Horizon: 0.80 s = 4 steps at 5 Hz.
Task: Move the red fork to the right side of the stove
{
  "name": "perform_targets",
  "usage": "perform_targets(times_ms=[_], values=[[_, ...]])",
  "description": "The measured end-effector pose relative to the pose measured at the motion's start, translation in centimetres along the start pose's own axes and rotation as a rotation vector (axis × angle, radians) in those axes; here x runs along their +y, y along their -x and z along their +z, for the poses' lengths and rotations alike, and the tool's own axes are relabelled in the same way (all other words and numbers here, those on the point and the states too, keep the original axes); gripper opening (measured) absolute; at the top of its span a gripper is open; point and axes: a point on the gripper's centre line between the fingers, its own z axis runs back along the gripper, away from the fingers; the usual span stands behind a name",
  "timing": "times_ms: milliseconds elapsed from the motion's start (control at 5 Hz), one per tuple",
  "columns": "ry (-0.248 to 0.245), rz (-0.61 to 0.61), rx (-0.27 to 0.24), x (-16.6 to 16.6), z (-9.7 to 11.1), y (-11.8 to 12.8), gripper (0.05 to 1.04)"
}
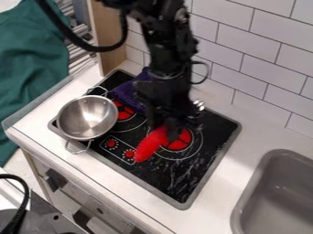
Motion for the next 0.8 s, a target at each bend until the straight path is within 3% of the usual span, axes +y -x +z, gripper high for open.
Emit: perform_targets(times_ms=[200,400,800], values=[[0.018,0.031,-0.008,-1.5,-0.4,-2.5,0.333],[0.055,0.092,0.016,-2.4,-2.2,-3.7,0.333],[0.12,0.074,0.095,-2.7,-6.3,-4.4,0.332]])
